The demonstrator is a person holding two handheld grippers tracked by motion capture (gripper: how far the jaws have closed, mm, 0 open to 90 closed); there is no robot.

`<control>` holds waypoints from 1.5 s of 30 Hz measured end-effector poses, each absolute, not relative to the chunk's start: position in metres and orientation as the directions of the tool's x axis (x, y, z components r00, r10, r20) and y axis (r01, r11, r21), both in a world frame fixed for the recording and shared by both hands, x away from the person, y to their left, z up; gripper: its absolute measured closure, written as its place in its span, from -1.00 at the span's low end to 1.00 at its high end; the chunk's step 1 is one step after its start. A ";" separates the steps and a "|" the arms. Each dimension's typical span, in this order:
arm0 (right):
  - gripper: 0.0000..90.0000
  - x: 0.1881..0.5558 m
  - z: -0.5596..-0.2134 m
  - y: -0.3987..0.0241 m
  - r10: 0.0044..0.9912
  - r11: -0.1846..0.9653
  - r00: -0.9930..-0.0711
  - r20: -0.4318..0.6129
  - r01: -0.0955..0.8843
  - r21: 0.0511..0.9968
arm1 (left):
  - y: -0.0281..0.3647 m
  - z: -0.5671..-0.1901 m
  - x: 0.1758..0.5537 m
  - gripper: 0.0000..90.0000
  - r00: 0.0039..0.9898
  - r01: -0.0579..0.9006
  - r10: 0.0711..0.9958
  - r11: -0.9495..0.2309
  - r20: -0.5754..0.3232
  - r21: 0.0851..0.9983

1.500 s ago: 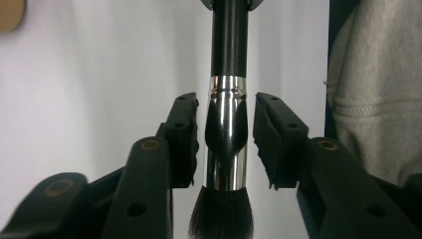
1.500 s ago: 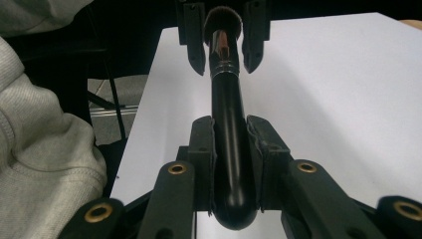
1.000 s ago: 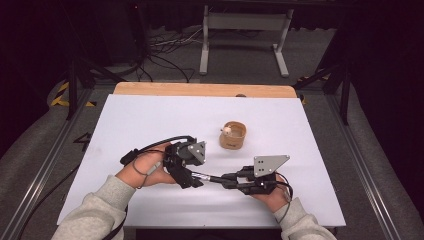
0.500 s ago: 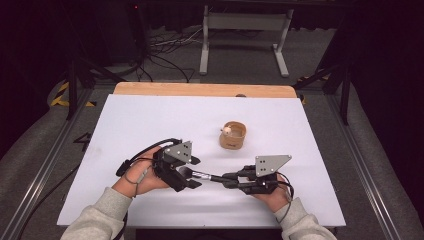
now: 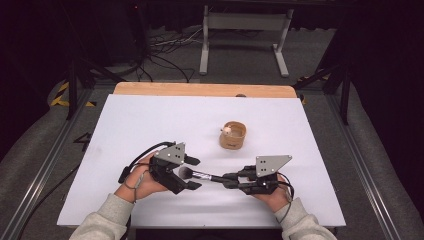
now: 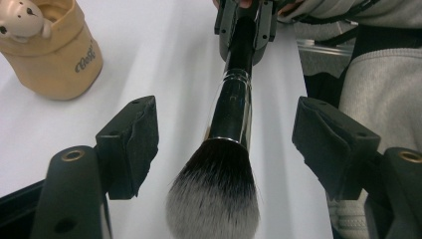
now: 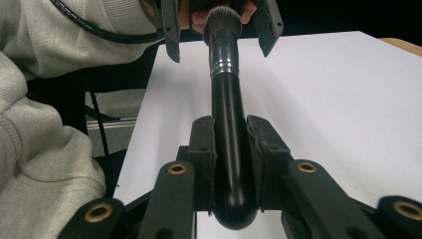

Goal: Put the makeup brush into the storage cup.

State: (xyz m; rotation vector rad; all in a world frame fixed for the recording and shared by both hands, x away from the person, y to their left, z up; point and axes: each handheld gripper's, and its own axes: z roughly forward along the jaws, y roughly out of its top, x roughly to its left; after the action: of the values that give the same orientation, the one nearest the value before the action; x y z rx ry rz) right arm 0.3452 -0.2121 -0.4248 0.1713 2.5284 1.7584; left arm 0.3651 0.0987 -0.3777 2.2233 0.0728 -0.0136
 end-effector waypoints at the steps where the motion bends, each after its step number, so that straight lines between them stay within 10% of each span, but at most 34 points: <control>1: 0.66 0.345 -0.425 -0.212 0.123 0.344 -0.992 0.017 0.058 0.937 | 0.100 -0.379 0.365 -0.40 0.998 0.055 0.045 -0.594 -0.036 0.803; 19: 0.66 0.345 -0.426 -0.212 0.123 0.338 -0.992 0.014 0.055 0.939 | 0.106 -0.395 0.367 -0.44 0.999 0.041 0.024 -0.494 -0.034 0.868; 45: 0.65 0.346 -0.429 -0.211 0.094 0.329 -0.995 0.019 0.049 0.943 | 0.113 -0.399 0.370 0.52 0.994 0.064 -0.042 -0.487 -0.096 0.871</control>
State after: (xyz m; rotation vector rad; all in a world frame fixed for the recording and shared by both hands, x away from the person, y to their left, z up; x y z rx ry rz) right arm 0.3455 -0.2107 -0.4293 0.1360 2.5287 1.7923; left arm 0.3701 0.1130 -0.3987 2.0752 0.0154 -0.1257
